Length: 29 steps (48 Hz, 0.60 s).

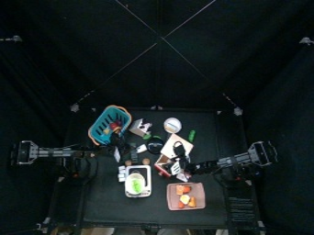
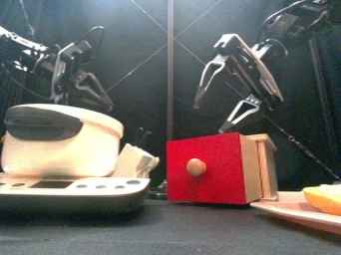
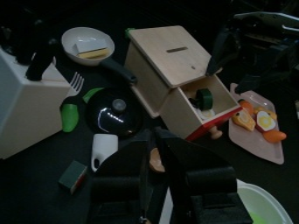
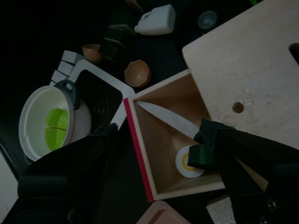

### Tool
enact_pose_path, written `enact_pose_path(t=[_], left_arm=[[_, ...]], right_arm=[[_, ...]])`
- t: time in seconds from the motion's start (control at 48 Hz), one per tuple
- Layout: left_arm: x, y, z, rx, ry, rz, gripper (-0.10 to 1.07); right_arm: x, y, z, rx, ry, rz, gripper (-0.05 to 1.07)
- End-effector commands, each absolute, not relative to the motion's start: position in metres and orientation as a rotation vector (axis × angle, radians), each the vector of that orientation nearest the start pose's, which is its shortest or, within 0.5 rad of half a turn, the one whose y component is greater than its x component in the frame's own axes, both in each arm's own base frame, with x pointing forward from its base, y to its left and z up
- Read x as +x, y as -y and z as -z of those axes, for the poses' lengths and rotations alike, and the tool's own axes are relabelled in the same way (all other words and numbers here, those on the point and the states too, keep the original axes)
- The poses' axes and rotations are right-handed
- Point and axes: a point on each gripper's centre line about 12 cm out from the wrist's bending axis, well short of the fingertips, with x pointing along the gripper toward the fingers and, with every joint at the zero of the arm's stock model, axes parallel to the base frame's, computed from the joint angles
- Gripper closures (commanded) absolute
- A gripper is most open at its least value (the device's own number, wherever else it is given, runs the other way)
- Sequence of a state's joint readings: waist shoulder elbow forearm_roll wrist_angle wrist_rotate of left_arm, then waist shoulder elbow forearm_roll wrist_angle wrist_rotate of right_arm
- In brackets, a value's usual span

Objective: Grab pea

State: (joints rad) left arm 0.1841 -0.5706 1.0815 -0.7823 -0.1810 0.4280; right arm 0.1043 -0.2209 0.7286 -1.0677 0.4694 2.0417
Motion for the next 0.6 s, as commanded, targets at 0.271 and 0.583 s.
enact_pose_path(t=[0.271,0.583], left_arm=[[0.248,-0.062,-0.241,-0.387,-0.255,-0.369,0.40],[0.243,-0.063,-0.247,-0.459,-0.220,-0.388,0.40]], right_arm=[[0.277,0.104,-0.254,0.786,-0.263,0.876,-0.01],[0.229,0.167,-0.230,0.876,-0.222,1.145,-0.01]])
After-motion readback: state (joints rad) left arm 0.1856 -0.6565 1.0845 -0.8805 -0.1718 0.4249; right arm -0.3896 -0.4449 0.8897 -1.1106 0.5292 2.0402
